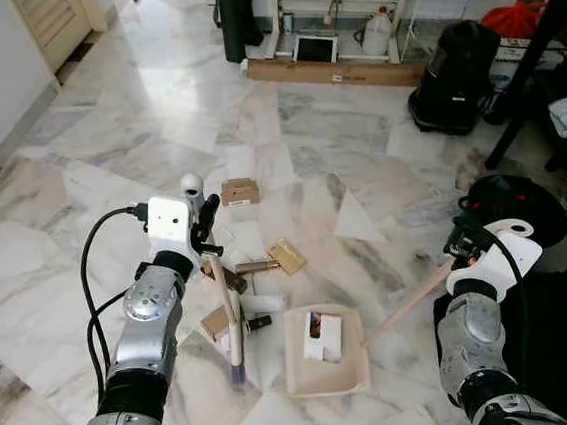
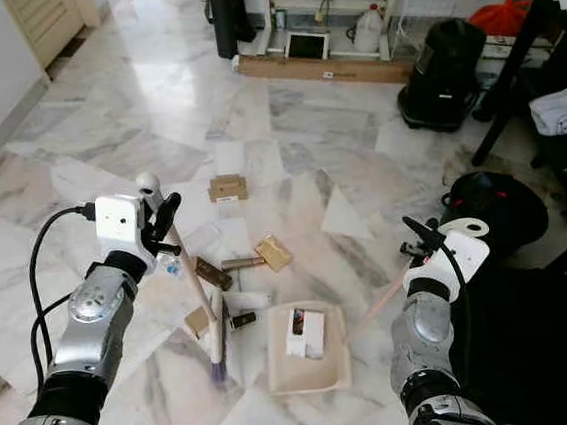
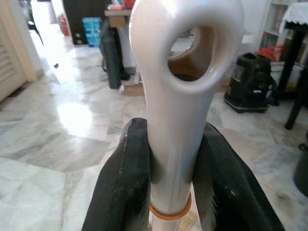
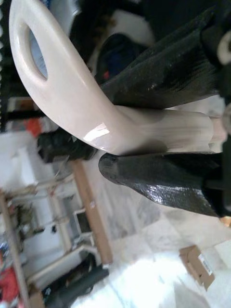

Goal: Sweep floor

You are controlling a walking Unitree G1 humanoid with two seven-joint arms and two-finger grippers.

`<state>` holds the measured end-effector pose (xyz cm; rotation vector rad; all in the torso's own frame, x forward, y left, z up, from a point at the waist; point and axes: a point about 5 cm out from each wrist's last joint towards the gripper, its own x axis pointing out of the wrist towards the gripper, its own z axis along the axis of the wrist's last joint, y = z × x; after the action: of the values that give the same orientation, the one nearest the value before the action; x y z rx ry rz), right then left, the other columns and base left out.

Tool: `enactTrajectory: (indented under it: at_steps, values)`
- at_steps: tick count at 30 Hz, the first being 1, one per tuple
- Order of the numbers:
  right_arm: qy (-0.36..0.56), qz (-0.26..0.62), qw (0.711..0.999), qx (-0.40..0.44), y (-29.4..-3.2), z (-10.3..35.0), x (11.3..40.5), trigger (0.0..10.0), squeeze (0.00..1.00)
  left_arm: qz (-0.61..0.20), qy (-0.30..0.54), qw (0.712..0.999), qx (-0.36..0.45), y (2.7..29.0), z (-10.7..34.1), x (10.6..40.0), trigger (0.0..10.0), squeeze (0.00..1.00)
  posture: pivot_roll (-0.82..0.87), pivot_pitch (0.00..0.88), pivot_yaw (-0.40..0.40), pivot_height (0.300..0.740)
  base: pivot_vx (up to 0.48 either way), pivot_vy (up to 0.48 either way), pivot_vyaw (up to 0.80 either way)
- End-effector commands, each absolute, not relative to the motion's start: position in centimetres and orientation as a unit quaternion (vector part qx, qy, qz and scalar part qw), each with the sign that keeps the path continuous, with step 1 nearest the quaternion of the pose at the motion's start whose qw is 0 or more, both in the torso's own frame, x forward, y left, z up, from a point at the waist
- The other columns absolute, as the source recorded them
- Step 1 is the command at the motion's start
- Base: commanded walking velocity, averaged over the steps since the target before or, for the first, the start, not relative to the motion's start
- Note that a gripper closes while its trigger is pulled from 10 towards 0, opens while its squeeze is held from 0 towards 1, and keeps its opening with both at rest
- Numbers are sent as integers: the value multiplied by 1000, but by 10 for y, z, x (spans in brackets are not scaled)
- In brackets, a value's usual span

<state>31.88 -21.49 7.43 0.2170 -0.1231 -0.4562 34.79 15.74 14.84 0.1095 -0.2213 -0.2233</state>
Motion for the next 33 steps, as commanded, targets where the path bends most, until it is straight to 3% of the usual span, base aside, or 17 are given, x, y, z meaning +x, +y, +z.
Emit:
enactTrajectory:
  at_steps: [1, 15, 33]
  values:
    - [-103, -223, 964, 102, -216, 89, 321, 10000, 0, -109, -144, 981, 70, 155, 160, 352, 10000, 0, 138, 7, -56, 740, 0, 0, 0]
    - [-134, -192, 965, 116, -206, 102, 323, 10000, 0, -117, -176, 975, 70, 143, 166, 354, 10000, 0, 134, 0, -67, 740, 0, 0, 0]
    - [-140, -177, 966, 129, -201, 110, 324, 10000, 0, -115, -188, 973, 76, 145, 170, 351, 10000, 0, 150, 38, -73, 740, 0, 0, 792]
